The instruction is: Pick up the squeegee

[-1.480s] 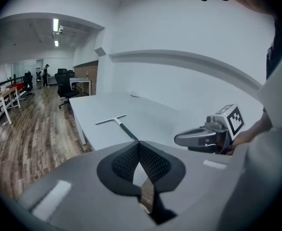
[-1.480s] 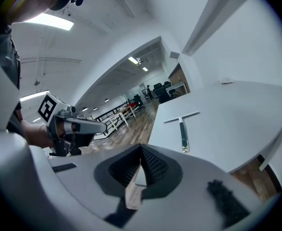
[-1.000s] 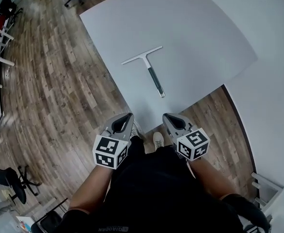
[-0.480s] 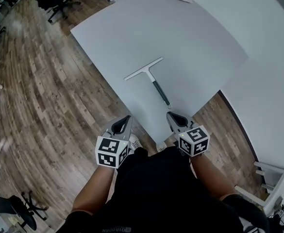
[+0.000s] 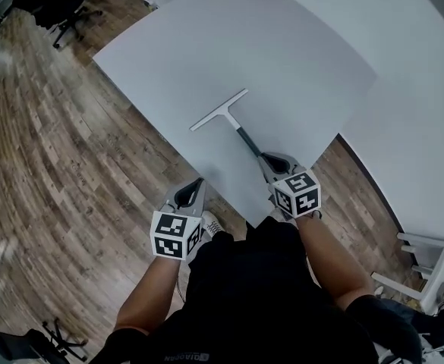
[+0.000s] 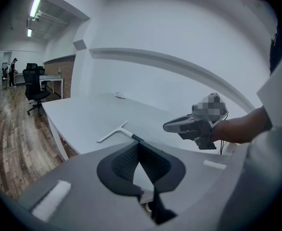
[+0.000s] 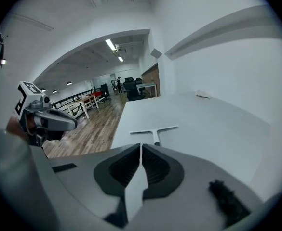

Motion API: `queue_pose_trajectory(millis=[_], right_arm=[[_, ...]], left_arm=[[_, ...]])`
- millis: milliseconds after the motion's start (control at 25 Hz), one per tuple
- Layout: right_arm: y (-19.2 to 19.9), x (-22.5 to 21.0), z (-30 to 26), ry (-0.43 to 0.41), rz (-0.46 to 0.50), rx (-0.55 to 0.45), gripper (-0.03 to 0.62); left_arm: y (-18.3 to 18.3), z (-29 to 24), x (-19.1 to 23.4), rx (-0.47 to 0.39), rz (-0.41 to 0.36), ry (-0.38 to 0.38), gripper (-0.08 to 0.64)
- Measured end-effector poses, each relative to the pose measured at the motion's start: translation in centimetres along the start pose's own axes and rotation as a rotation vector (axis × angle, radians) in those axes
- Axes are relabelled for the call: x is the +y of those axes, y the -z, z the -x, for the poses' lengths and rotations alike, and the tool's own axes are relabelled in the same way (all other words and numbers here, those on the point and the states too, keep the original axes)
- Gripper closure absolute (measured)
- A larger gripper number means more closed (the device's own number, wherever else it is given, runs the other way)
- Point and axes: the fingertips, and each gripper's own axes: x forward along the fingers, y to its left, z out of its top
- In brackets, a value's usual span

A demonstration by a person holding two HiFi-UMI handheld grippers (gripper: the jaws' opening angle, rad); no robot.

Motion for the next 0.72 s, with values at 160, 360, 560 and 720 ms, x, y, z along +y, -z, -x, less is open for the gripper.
queue_pose_trajectory(millis=[160,360,560,720], right_arm=[[-0.4,-2.1,-2.1,-0.009,0.033,0.025,0.584],[-0.1,-3.4,-6.2,-0.025,0.066,0.079,0.521],[-0.2,-4.9,-10.3,-0.023,0.077,0.114,0.494],[0.5,-5.4,-13.0,-0.027,0.108,0.168,0.476]], left_arm=[[-0.2,-1.5,-0.2,-0.008,0.018,-0.015,0.552],[0.2,-1.3,0.7,-0.013,0.069,-0.068,0.554],[1.1,-0.7,1.7,0.000,0.100,-0.116,0.552],[2.0,-0.9,2.0,0.018,0.134,-0.143,0.554]])
